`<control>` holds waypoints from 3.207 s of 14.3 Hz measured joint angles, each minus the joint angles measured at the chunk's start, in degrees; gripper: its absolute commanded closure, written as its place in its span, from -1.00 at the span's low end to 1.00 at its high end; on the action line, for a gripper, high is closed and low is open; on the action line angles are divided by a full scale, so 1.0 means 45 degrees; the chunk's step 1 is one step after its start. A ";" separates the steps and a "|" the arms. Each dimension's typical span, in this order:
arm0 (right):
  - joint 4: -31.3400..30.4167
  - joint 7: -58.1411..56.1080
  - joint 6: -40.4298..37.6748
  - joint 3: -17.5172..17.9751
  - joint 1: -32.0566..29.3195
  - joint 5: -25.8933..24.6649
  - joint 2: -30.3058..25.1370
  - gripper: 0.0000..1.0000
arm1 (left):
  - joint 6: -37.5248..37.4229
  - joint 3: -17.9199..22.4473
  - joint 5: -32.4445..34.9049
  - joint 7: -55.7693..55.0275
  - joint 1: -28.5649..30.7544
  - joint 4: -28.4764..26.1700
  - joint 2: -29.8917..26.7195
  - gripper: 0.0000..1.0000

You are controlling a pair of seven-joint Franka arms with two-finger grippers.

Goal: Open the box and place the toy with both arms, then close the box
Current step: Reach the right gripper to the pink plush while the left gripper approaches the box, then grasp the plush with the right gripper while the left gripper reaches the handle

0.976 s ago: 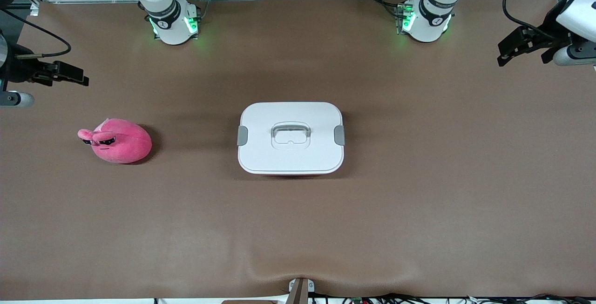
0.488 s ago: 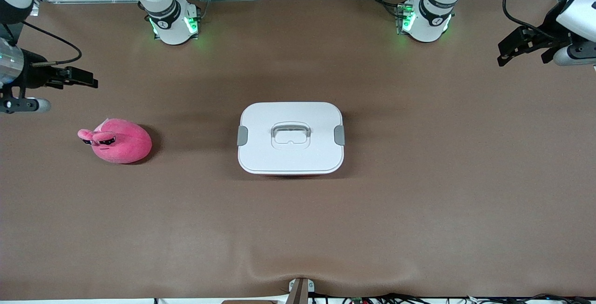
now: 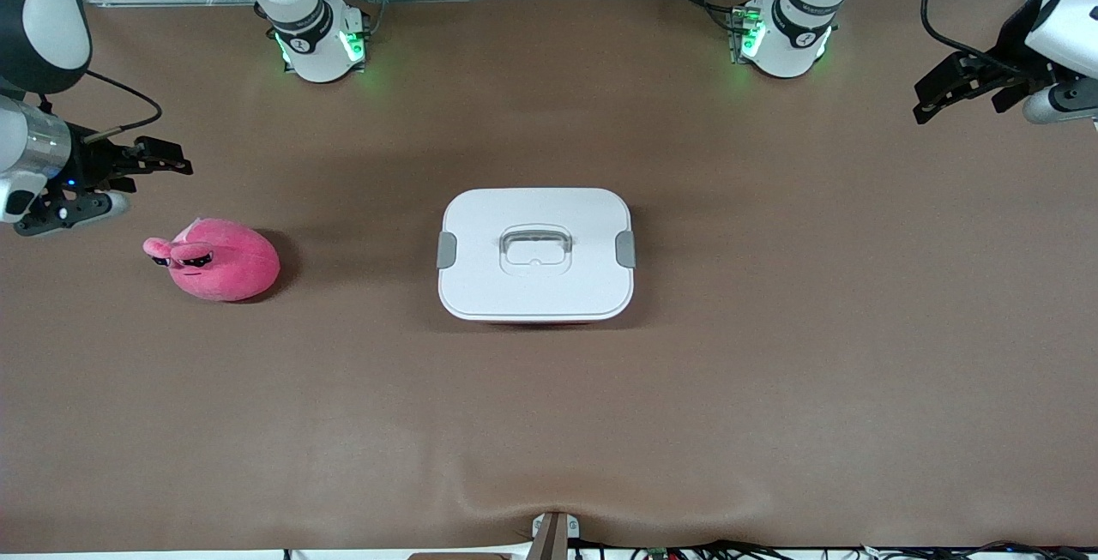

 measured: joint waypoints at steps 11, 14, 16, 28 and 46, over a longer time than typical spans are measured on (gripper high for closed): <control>-0.1733 -0.6643 0.2918 0.0219 0.0708 -0.1141 0.0005 -1.00 | -0.0048 -0.1489 -0.0058 -0.3372 -0.0114 -0.0251 0.0071 -1.00; -0.2206 -0.8749 0.4140 0.0153 0.0693 -0.1189 0.0023 -1.00 | 0.0076 -0.2361 -0.0060 -0.5267 -0.0165 -0.0262 0.0317 -1.00; -0.2530 -0.9945 0.4865 0.0134 0.0684 -0.1201 0.0064 -1.00 | 0.0362 -0.2749 -0.0060 -0.6395 -0.0180 -0.0262 0.0554 -1.00; -0.2889 -1.6871 0.8121 0.0021 -0.0376 -0.1527 0.1686 -1.00 | 0.1596 -0.4355 -0.0060 -1.1158 -0.0259 -0.0259 0.1638 -1.00; -0.2908 -1.8176 0.8519 0.0107 -0.0486 -0.1507 0.2201 1.00 | 0.4550 -0.5516 0.1194 -1.9627 -0.2022 -0.0235 0.4550 -1.00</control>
